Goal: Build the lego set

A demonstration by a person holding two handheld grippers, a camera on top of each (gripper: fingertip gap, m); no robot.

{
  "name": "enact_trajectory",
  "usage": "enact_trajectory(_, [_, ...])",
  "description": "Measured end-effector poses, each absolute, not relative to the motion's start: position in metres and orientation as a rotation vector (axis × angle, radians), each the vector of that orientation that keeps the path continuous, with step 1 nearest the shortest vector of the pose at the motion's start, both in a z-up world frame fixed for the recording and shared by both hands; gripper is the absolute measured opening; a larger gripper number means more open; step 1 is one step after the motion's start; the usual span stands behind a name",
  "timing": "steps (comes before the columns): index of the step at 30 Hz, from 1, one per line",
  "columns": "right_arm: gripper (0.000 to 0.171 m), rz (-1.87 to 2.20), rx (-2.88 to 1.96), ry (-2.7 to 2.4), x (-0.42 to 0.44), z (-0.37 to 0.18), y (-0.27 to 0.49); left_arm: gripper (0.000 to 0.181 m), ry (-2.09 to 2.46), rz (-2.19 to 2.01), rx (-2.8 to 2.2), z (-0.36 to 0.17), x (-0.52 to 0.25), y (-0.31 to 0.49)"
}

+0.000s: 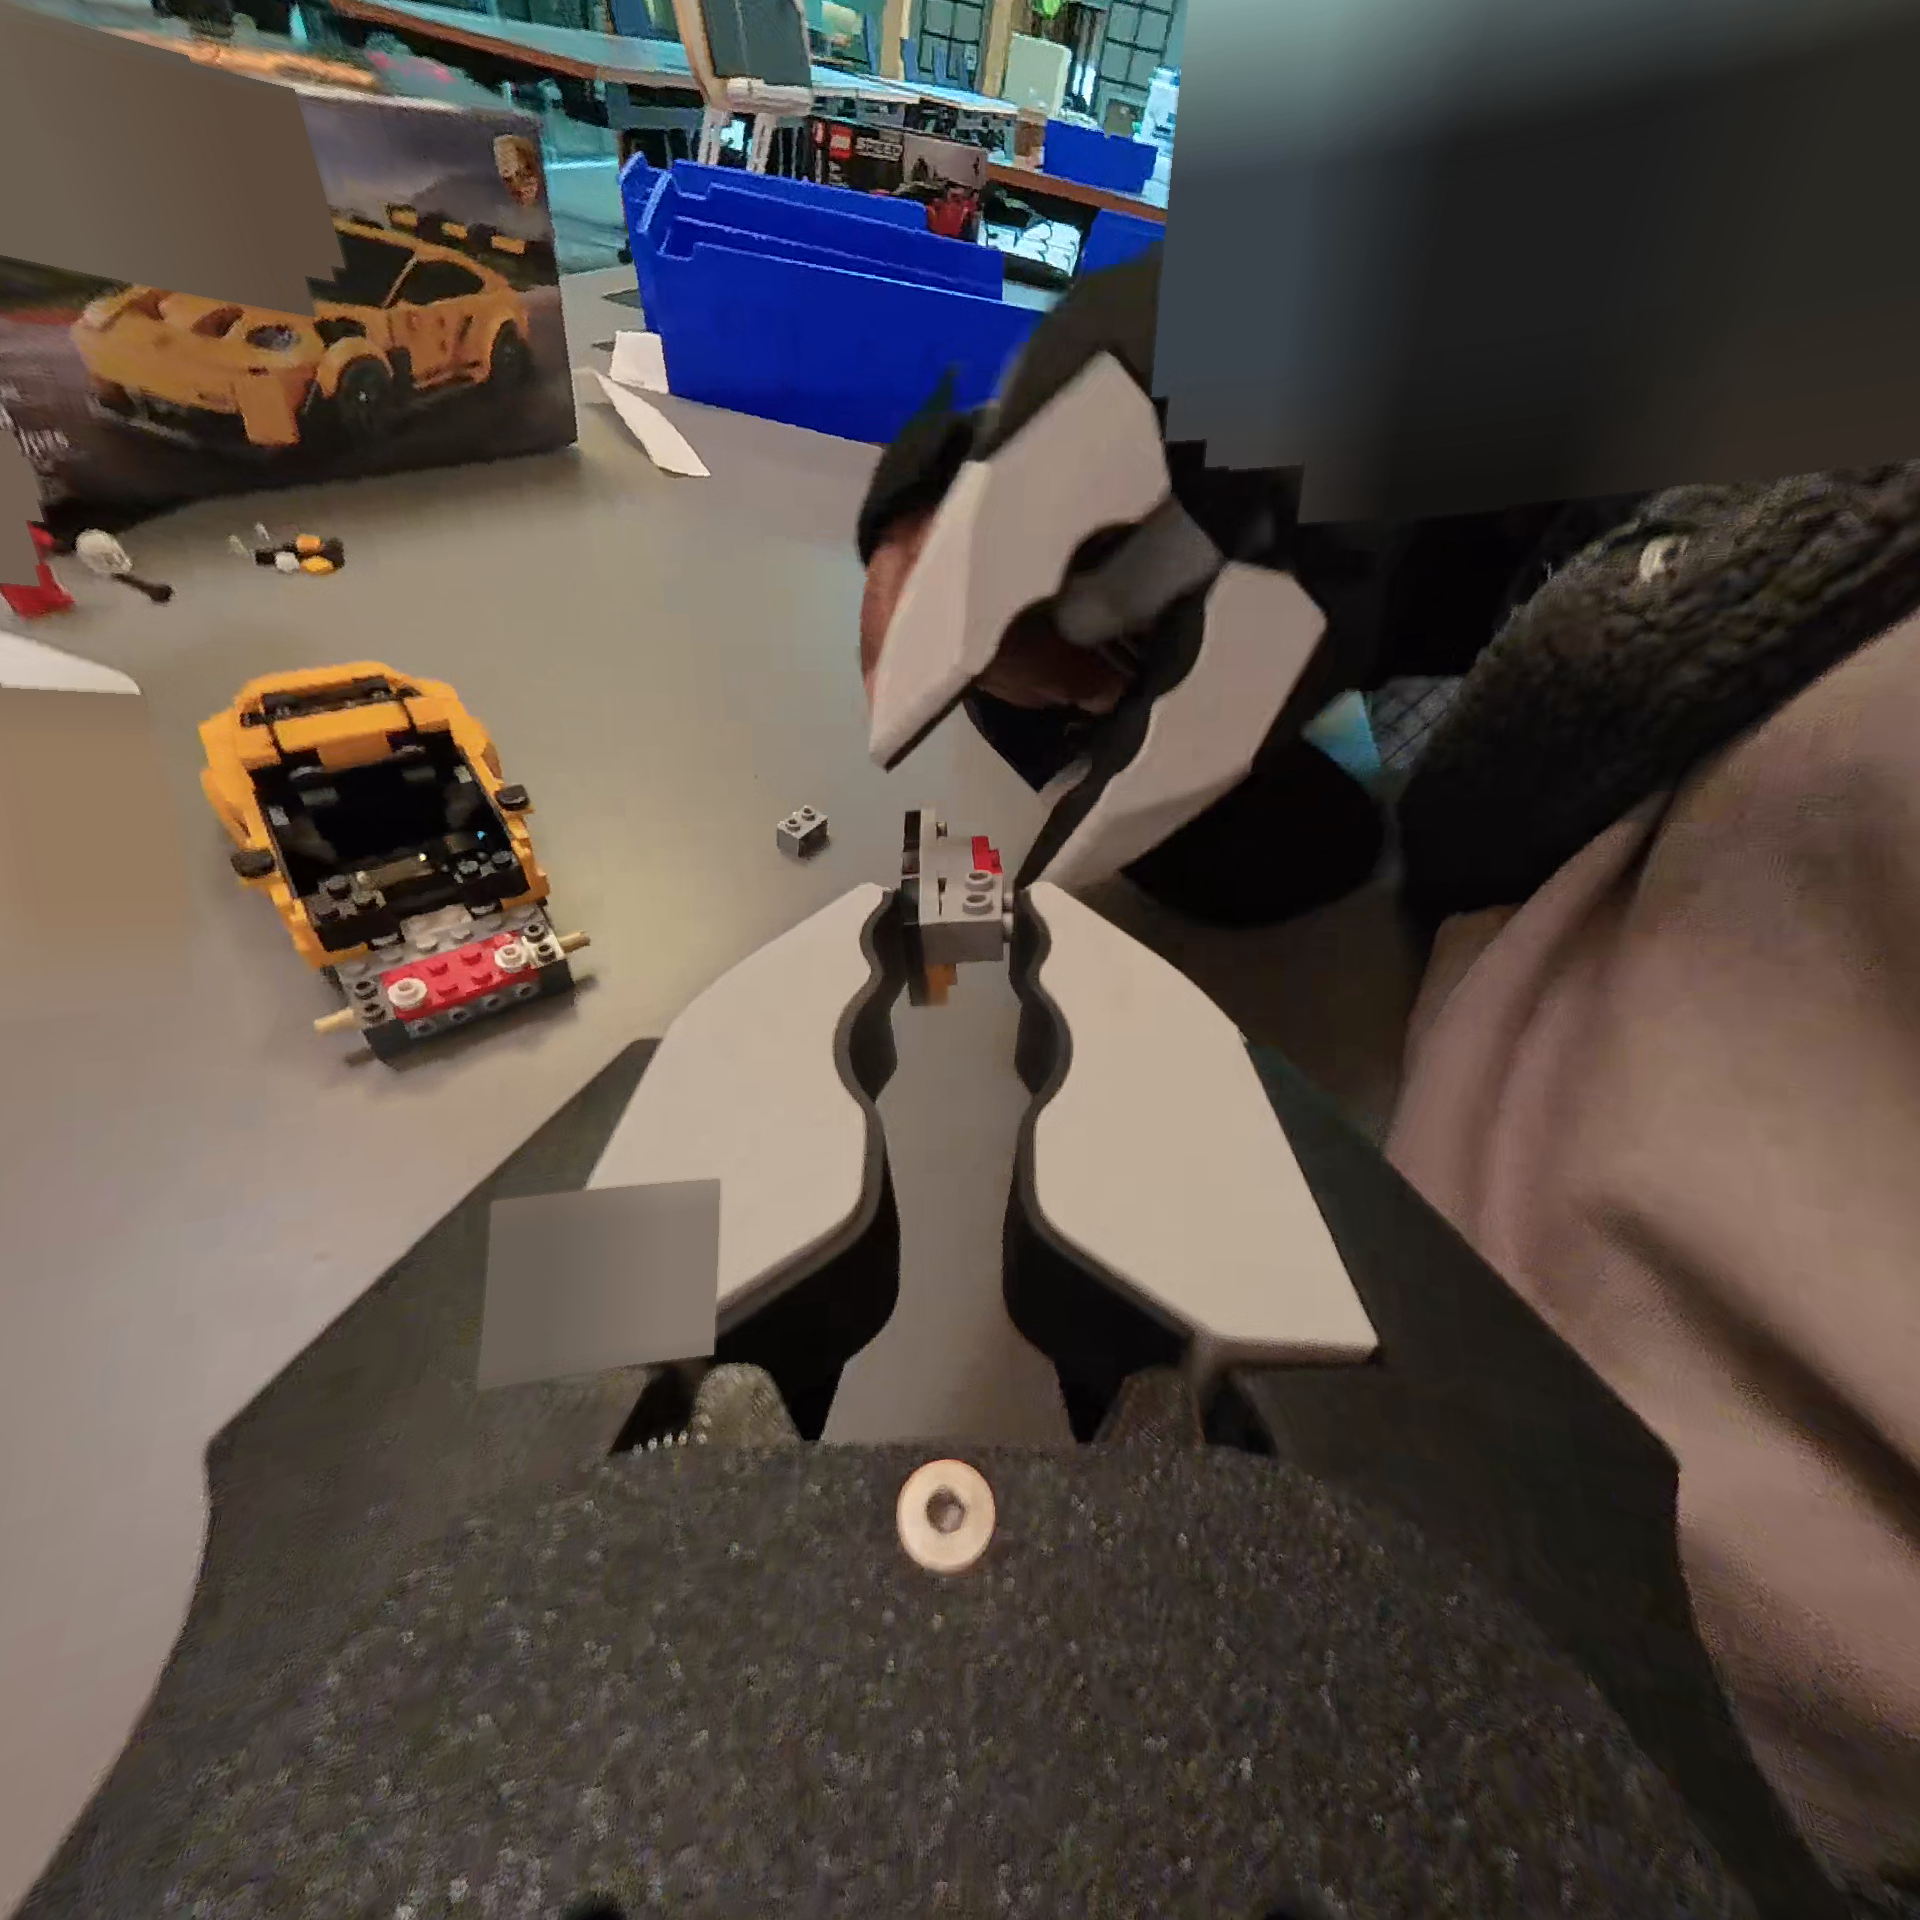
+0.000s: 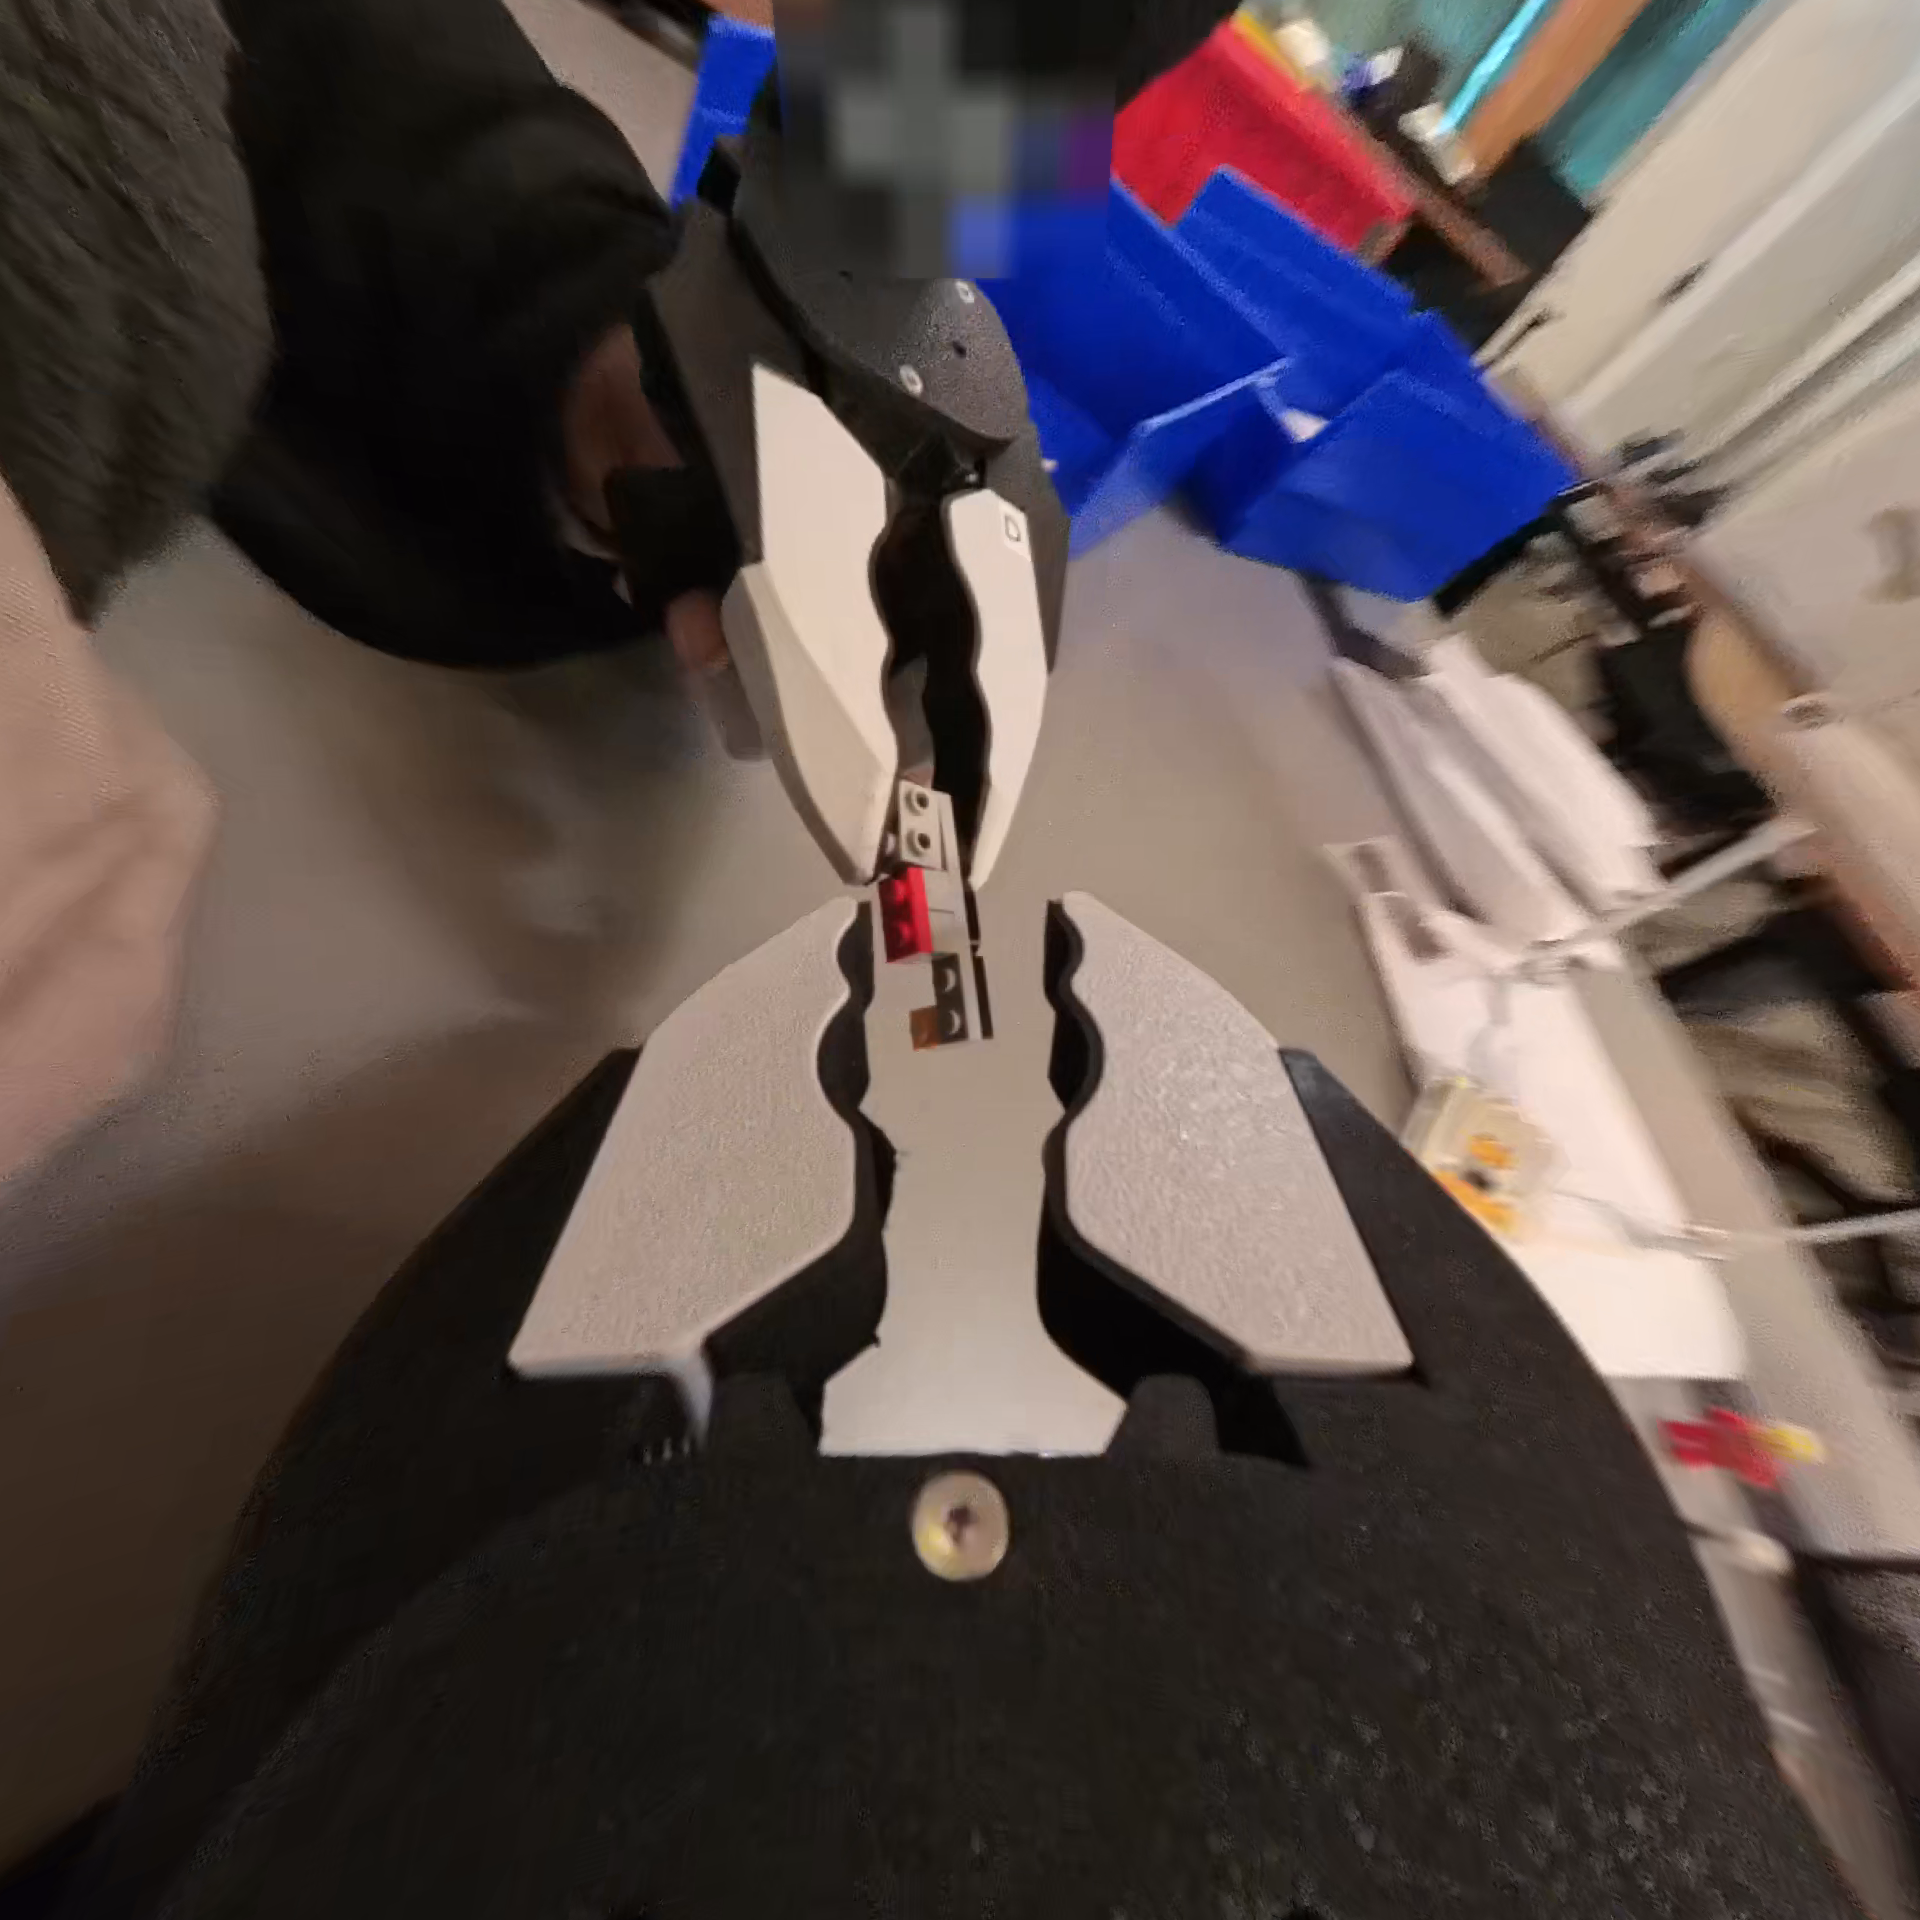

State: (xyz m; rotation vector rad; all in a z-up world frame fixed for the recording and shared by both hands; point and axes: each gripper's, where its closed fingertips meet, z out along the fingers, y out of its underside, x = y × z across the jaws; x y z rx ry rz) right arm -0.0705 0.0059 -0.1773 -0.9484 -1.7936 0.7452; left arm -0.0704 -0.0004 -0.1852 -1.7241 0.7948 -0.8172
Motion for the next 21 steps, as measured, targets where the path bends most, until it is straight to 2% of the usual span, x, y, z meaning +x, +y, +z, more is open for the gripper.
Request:
enact_trajectory(4, [0.032, 0.924, -1.044, -1.935, -0.07, -0.187, -0.003, 0.02, 0.909, -0.754, -1.67, -0.184, -0.063, -0.009])
enact_trajectory(6, [0.02, 0.972, -1.04, -1.969, -0.069, -0.191, -0.011, 0.02, 0.942, -0.715, -1.65, -0.183, -0.062, -0.011])
enact_trajectory(21, [0.019, 0.863, -0.983, -1.848, -0.065, -0.19, -0.022, 0.02, 0.927, -0.687, -1.61, -0.183, -0.058, -0.021])
